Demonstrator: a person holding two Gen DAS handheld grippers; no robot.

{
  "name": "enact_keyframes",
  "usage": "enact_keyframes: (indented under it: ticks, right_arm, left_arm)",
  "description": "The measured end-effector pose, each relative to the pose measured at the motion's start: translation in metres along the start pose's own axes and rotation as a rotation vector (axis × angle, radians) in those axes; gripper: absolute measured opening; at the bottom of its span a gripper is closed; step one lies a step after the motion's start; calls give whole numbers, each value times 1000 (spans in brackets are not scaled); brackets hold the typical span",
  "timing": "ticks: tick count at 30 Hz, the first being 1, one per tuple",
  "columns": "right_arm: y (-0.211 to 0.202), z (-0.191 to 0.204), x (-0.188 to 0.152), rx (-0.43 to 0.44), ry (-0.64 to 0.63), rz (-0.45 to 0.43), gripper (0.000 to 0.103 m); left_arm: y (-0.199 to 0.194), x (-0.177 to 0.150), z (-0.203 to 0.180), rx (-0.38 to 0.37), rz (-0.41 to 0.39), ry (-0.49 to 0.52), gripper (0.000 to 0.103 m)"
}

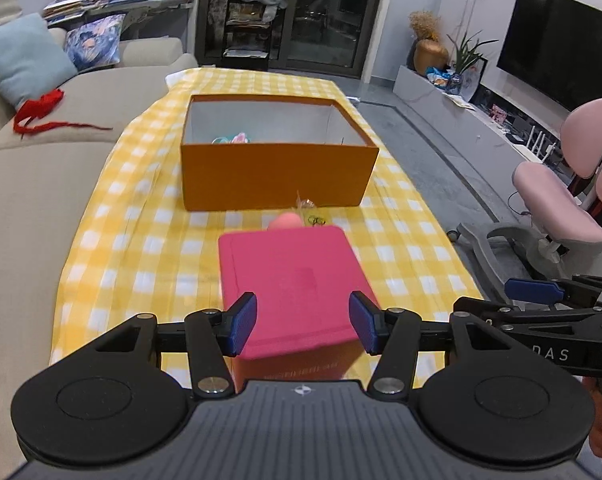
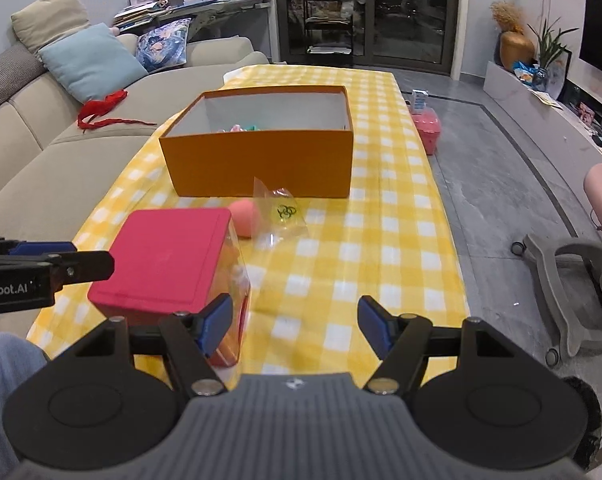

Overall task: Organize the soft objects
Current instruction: 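Withdraw both open grippers from the box back toward the pink ball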

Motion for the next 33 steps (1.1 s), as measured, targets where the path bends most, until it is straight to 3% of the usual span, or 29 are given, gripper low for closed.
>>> enact_keyframes:
  ticks: [7,20,33]
  right_arm:
    - [-5,6,-21,21,19,15,68]
    - [-17,7,-16,19,13,1,70]
    - [-17,2,20,18,28,54,73]
  left_arm:
    - [-12,-18,-3,19,8,11,63]
    - [-18,-21,-12,13,8,29,63]
    - [-15,16,-23,-35,60,74,63]
Point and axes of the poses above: each gripper's, at about its wrist camera, not at the fingertips, and y roughly the way its jaws point, z to its left, x to its top, the point moved 10 cm from there along y, roughly the way its jaws point, and after that the axes turned 14 degrees about x, right-handed, at the moved point
